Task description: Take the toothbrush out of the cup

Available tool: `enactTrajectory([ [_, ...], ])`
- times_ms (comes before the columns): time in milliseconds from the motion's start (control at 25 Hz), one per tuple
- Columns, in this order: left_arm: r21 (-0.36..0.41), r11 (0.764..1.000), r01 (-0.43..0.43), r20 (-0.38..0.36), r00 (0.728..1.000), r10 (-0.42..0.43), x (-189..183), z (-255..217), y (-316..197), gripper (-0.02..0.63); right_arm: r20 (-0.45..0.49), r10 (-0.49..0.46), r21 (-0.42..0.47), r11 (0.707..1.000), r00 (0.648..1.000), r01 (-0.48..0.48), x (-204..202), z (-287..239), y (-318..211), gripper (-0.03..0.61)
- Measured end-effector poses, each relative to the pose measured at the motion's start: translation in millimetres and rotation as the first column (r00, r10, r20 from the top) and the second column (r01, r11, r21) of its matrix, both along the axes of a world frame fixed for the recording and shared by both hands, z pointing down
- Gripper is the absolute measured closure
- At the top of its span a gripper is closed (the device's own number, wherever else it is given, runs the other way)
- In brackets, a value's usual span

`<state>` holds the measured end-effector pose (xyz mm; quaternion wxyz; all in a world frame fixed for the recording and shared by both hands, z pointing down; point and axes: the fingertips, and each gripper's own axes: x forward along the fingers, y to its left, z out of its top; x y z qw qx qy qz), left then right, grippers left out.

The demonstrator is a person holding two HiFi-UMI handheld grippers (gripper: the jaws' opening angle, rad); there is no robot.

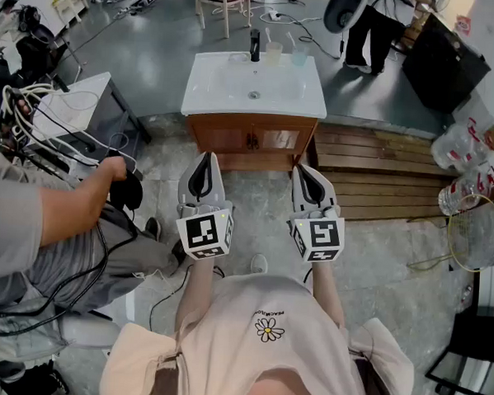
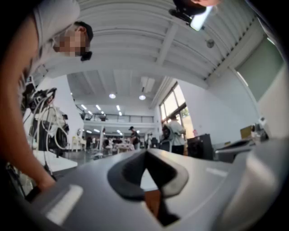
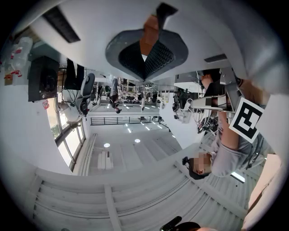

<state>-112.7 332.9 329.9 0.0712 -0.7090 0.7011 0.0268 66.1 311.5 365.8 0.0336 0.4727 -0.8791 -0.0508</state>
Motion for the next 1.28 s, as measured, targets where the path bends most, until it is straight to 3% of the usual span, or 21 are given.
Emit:
enactTrajectory([
  [840,-0.017,1.000,0.006,-0.008,1.000,-0.006,-8,8,-7,0.607,0.032,-0.011,-0.012,1.000,0.999,0.011,-7,0,-7,0.580],
  [1280,-0.044,0.997,0.056,-0.017,0.998,-0.057,-18,16,-19,0.607,0.029,-0.034,-0.045,0.998,0.999,0.035,-6,11,-23,0.580],
])
